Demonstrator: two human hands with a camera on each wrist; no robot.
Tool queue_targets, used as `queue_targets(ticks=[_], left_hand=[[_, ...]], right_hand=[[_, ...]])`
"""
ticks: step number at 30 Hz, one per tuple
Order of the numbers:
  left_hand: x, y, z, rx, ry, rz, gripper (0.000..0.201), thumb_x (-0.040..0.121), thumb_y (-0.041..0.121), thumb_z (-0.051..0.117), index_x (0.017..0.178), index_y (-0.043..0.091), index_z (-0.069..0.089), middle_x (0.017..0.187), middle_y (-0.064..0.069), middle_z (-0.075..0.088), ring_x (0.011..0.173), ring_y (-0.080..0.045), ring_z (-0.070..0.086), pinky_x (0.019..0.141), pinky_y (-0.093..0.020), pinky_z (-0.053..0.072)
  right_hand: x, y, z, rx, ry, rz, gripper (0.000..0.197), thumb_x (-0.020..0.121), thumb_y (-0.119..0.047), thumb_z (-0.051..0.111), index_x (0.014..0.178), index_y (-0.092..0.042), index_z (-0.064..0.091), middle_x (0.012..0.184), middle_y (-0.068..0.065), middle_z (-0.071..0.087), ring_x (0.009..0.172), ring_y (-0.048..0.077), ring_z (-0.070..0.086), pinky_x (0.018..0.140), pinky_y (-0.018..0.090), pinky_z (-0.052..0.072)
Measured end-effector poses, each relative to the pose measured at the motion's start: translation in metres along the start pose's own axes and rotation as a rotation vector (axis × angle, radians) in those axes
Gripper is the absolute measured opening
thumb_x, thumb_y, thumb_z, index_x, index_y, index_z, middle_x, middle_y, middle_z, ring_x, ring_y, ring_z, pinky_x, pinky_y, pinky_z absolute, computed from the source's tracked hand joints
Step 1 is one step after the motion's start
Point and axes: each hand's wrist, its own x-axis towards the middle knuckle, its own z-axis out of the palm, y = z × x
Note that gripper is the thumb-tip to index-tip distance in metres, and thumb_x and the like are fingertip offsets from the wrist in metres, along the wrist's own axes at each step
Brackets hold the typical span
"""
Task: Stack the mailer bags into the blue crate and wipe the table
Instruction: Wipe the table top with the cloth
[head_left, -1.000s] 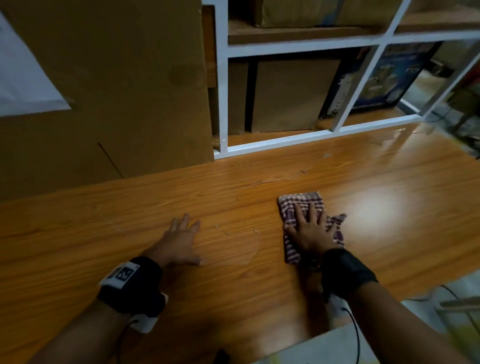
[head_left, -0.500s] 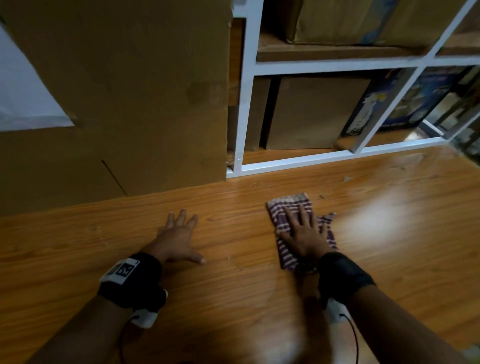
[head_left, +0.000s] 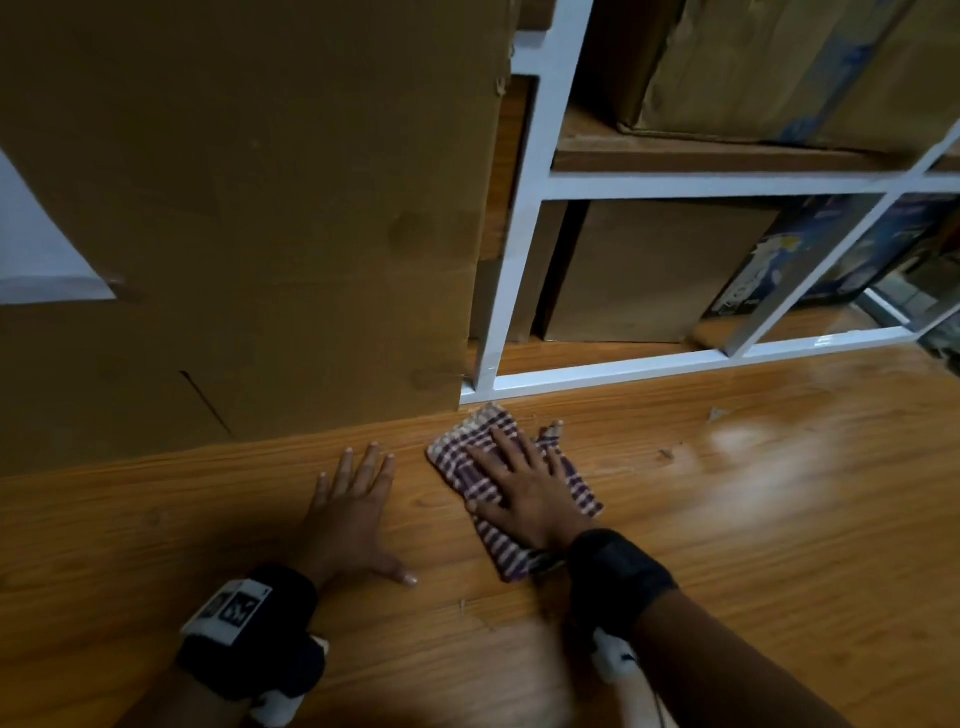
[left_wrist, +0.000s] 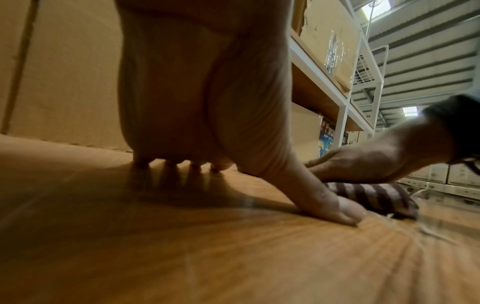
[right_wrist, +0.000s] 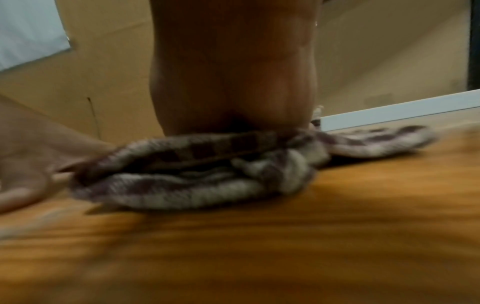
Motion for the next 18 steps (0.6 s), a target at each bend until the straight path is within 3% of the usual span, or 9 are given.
queue_targets(ticks=[2, 5, 9, 11, 15, 18], left_hand=[[0.002, -0.003, -0.003, -0.009, 0.006, 0.018, 0.171, 0.01, 0.099, 0.038, 0.152, 0.026, -0.021, 0.142, 0.007, -0.044, 0.145, -0.028, -0.028, 0.116, -0.055, -0.009], [0.006, -0.004, -0.006, -0.025, -0.005, 0.035, 0.174, 0.004, 0.101, 0.034, 0.151, 0.028, -0.023, 0.143, 0.006, -0.045, 0.144, -0.028, -0.031, 0.115, -0.056, -0.011], [0.009, 0.0, -0.011, 0.001, -0.04, 0.02, 0.175, 0.004, 0.098, 0.041, 0.149, 0.03, -0.029, 0.151, -0.002, -0.043, 0.141, -0.033, -0.035, 0.112, -0.062, -0.015], [0.011, 0.002, -0.014, 0.013, -0.068, 0.014, 0.174, 0.007, 0.095, 0.048, 0.147, 0.03, -0.032, 0.149, -0.004, -0.046, 0.139, -0.034, -0.038, 0.11, -0.063, -0.017], [0.011, 0.003, -0.017, 0.037, -0.084, 0.003, 0.173, 0.011, 0.094, 0.055, 0.146, 0.032, -0.034, 0.149, -0.004, -0.047, 0.139, -0.035, -0.038, 0.111, -0.065, -0.014], [0.009, 0.002, -0.016, 0.044, -0.067, -0.003, 0.17, 0.014, 0.096, 0.055, 0.147, 0.034, -0.032, 0.151, -0.002, -0.043, 0.141, -0.033, -0.036, 0.112, -0.064, -0.012]], right_hand=[[-0.001, 0.031, -0.006, 0.031, 0.038, 0.06, 0.074, 0.088, -0.076, 0.031, 0.151, -0.05, 0.002, 0.164, -0.008, -0.009, 0.15, 0.028, -0.006, 0.116, 0.061, -0.001], [-0.001, 0.071, -0.016, 0.109, 0.087, 0.29, 0.074, 0.089, -0.076, 0.03, 0.151, -0.05, 0.0, 0.165, -0.004, -0.007, 0.15, 0.032, -0.004, 0.116, 0.064, 0.001], [0.014, 0.067, -0.028, 0.188, 0.046, 0.511, 0.075, 0.093, -0.07, 0.03, 0.153, -0.043, -0.005, 0.164, 0.003, -0.014, 0.148, 0.039, -0.011, 0.113, 0.069, -0.001], [0.024, 0.038, -0.029, 0.198, 0.01, 0.486, 0.074, 0.095, -0.068, 0.027, 0.153, -0.042, -0.01, 0.163, 0.005, -0.017, 0.147, 0.042, -0.014, 0.111, 0.072, -0.003], [0.028, -0.025, -0.007, 0.084, -0.003, 0.246, 0.071, 0.094, -0.069, 0.023, 0.153, -0.042, -0.006, 0.163, 0.003, -0.017, 0.147, 0.04, -0.017, 0.111, 0.07, -0.007], [0.016, -0.023, 0.0, 0.042, -0.02, 0.143, 0.072, 0.092, -0.071, 0.028, 0.152, -0.046, -0.002, 0.163, -0.003, -0.016, 0.148, 0.034, -0.017, 0.112, 0.066, -0.007]])
